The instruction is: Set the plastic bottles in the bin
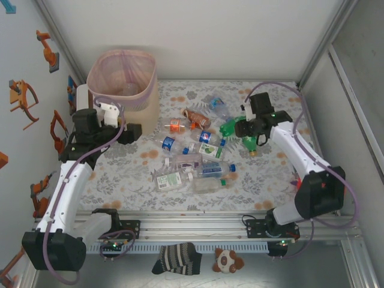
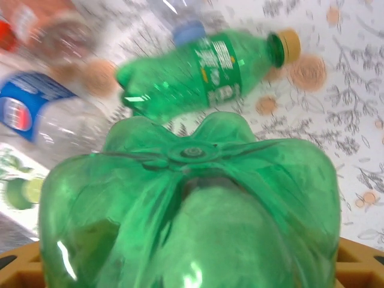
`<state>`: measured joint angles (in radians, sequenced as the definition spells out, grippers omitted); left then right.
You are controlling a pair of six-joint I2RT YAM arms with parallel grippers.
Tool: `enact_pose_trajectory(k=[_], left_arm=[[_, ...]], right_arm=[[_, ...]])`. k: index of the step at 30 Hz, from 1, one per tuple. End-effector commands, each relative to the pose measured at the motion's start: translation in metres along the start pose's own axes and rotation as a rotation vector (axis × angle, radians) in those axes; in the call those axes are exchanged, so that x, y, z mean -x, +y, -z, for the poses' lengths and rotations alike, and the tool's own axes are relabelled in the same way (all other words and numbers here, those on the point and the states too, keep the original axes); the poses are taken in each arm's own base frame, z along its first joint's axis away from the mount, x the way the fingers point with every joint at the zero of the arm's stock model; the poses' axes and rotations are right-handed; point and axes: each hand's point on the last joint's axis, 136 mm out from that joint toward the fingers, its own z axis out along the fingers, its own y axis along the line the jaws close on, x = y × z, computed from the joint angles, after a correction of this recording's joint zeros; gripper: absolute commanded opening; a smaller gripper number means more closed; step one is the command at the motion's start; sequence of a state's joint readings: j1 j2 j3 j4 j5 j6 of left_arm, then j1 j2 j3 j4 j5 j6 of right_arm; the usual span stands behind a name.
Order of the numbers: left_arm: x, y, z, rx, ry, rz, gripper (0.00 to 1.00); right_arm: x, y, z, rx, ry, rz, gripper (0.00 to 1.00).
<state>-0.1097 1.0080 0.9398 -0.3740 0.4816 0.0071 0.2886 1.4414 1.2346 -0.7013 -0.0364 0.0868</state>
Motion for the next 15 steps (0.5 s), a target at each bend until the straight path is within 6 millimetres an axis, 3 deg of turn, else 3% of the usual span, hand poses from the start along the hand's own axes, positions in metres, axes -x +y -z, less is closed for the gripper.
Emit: enact_pose_trajectory(k=[1,9,15], left_arm=[[0.033,-0.030,0.006,-0.123,-0.093,0.019,0.77],[0.070,-0.091,0.009,-0.360,-0.217,0.050,0.77],[0.088,-0.147,0.021,-0.559,-0.260,-0.028,0.78]], right_arm=[[0.025,0.027,0.032,0.137,-0.142,-0.048,0.52],[0.076,0.077,0.119,0.452,-0.488,-0.090,0.52],[0.090,0.115,0.191,0.695,-0.661,-0.018,0.52]])
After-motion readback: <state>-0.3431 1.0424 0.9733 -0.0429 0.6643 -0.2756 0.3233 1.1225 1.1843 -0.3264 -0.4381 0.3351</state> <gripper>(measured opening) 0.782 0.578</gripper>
